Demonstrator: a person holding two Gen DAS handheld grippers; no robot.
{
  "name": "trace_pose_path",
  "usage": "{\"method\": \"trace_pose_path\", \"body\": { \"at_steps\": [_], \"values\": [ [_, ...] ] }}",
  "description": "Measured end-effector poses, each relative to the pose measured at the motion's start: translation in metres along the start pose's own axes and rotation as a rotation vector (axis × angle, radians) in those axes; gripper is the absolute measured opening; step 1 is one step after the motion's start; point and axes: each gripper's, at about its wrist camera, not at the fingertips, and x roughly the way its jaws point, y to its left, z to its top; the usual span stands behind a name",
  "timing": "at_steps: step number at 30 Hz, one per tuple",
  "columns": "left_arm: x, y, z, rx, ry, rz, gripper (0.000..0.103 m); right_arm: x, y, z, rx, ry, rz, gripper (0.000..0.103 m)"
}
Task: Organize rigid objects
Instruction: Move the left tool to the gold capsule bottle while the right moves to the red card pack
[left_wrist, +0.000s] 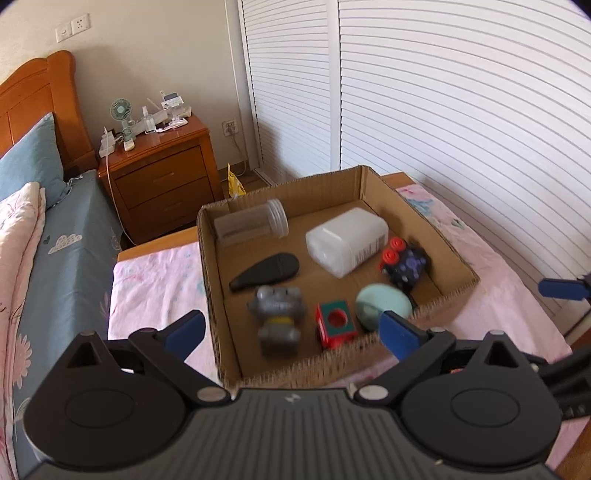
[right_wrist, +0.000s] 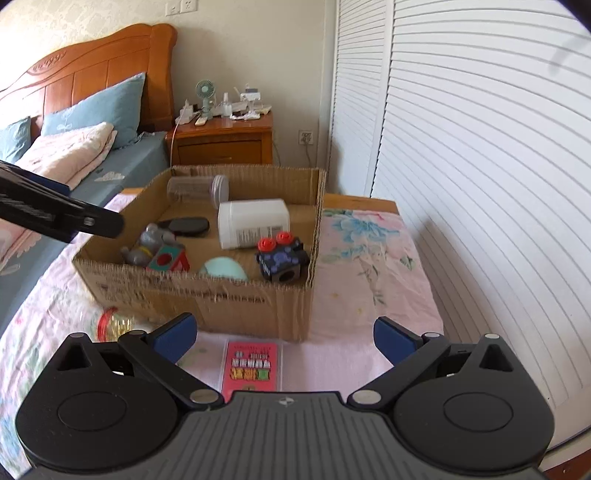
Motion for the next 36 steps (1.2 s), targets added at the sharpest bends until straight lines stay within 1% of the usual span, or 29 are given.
{"method": "trace_pose_path", "body": {
  "at_steps": [2, 6, 10, 14, 18, 21, 25, 28, 31, 36],
  "values": [
    [-0.005, -0.003, -0.011, -0.001, -0.003, 0.017, 0.101, 0.005, 0.002, -0.007, -0.009, 0.019, 0.009, 0.103],
    [-0.008, -0.009, -0.034, -0.021, -0.009, 0.016, 0.101, 0.019, 0.01, -0.024, -0.02, 0.073, 0.015, 0.103],
    [-0.003, -0.014, -0.057, -0.082, 0.01, 0.018, 0.101, 0.035, 0.019, -0.041, -0.03, 0.118, -0.007, 0.103],
    [0.005, -0.018, -0.074, -0.144, 0.006, 0.034, 0.101, 0.045, 0.023, -0.05, -0.033, 0.151, 0.004, 0.103],
    [0.013, -0.018, -0.086, -0.216, 0.026, 0.006, 0.101, 0.052, 0.022, -0.054, -0.044, 0.167, -0.007, 0.103],
    [0.02, -0.02, -0.093, -0.247, 0.052, -0.018, 0.101, 0.056, 0.017, -0.058, -0.046, 0.174, -0.031, 0.103],
    [0.027, -0.025, -0.098, -0.231, 0.06, -0.007, 0.101, 0.054, -0.003, -0.06, -0.015, 0.179, -0.008, 0.103],
    [0.032, -0.029, -0.099, -0.208, 0.071, 0.001, 0.101, 0.05, -0.016, -0.064, -0.01, 0.179, -0.015, 0.103],
    [0.036, -0.03, -0.098, -0.205, 0.074, 0.001, 0.101, 0.048, -0.029, -0.066, 0.002, 0.182, -0.026, 0.103],
    [0.046, -0.032, -0.094, -0.193, 0.073, 0.004, 0.101, 0.048, -0.034, -0.068, -0.016, 0.179, -0.012, 0.103]
  ]
}}
